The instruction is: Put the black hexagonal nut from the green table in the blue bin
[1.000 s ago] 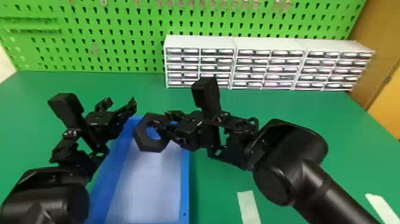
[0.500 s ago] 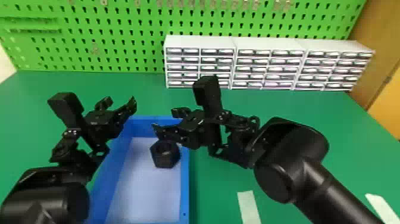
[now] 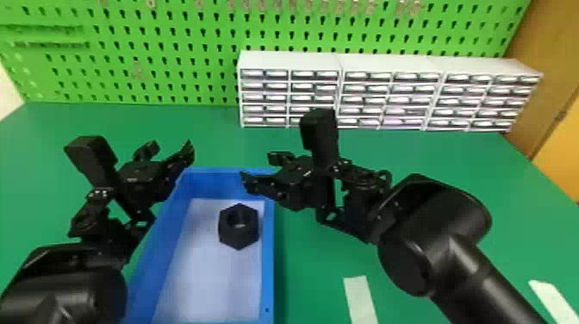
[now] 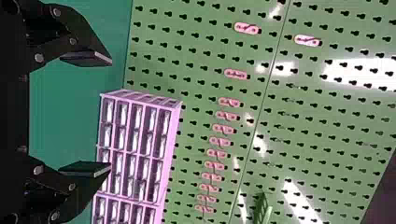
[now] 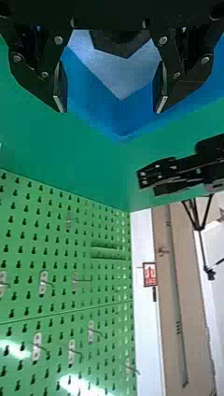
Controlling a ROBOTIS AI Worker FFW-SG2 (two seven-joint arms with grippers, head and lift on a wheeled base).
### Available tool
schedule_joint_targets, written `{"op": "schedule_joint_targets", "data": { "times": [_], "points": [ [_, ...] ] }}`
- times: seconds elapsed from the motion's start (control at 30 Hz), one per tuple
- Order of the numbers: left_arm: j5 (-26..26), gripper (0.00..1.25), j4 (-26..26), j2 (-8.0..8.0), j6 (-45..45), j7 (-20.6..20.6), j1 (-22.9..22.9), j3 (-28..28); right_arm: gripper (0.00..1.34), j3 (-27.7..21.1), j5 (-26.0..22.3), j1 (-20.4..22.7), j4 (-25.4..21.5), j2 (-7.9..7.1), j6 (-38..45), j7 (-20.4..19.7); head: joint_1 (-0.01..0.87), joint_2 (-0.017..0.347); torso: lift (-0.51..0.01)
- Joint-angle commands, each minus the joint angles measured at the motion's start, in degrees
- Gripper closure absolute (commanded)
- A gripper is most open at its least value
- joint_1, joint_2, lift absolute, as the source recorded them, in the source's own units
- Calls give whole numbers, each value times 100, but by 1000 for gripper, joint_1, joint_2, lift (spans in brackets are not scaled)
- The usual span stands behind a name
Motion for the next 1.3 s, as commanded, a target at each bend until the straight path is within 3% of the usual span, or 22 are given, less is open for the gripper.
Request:
{"op": "schedule_joint_targets", "data": {
  "times": [0.0, 0.57, 1.07, 1.27],
  "points": [
    [0, 456, 0, 0, 0, 3, 9, 8, 536, -345, 205, 181, -20, 90, 6, 33, 691, 9, -97],
    [0, 456, 0, 0, -62, 3, -17, 60, 535, -2445, 1022, 1025, -29, 538, -644, 200, 691, 9, -97],
    [44, 456, -18, 0, -97, 3, 1, 298, 533, -4256, 1453, 1649, -29, 1074, -1084, 341, 691, 9, -97],
    [70, 456, -27, 0, -124, 3, 9, 465, 533, -4660, 1602, 1763, -20, 1232, -1180, 367, 691, 9, -97]
  ]
}}
